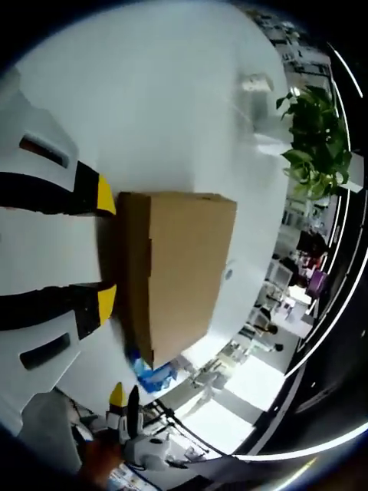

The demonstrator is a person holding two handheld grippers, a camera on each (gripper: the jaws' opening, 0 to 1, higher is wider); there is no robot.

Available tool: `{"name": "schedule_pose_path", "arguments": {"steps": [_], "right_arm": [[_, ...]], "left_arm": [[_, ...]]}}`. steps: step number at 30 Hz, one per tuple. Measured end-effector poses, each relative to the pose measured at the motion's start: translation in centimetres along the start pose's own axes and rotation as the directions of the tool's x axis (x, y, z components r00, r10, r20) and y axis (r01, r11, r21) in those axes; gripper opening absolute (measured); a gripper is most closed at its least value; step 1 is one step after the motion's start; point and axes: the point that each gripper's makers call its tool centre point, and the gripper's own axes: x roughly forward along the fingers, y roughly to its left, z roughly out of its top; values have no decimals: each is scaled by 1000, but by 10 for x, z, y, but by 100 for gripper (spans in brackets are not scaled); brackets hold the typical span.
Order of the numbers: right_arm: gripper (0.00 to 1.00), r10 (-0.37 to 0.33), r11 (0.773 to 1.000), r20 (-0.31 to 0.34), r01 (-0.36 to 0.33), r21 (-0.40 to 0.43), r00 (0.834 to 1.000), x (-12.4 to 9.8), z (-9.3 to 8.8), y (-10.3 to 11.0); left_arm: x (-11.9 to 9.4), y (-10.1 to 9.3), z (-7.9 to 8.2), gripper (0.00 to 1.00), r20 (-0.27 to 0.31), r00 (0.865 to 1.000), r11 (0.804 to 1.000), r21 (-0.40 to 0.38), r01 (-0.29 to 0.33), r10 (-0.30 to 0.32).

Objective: Operate the shoe box by opening the lid, removing the specified soft item, and placing it in the target area until the item is outside and the box remains undamaged.

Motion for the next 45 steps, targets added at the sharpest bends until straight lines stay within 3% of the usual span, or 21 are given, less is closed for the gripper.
{"name": "schedule_pose_path", "arguments": {"steps": [3, 7, 14, 19, 26, 36, 45], "right_arm": [[38, -34, 997, 7, 34, -71, 999, -12, 3, -3], [39, -31, 995, 24, 33, -93, 999, -23, 6, -3], [39, -68, 990, 48, 74, -117, 997, -47, -2, -19], [40, -91, 996, 52, 92, -15, 995, -54, -13, -38], [46, -136, 985, 103, 123, 124, 985, -65, -10, -58], [56, -200, 965, 101, 178, 192, 975, -78, -17, -74], [60, -226, 952, 76, 204, 230, 971, -81, -25, -79]], "left_arm": [[-5, -16, -5, 34, 11, 1000, 999, 41, 14, -14], [-9, -37, -14, 37, -4, 1000, 996, 88, 31, -31], [-17, -48, -15, 39, 0, 1000, 983, 183, 21, -22], [-18, -42, -16, 40, 4, 1000, 983, 185, 6, -7], [-21, -32, -11, 42, 34, 999, 988, 155, -15, 9], [-25, -32, -9, 46, 54, 999, 994, 113, -9, 3], [-20, -37, -19, 49, 21, 999, 994, 111, 21, -24]]}}
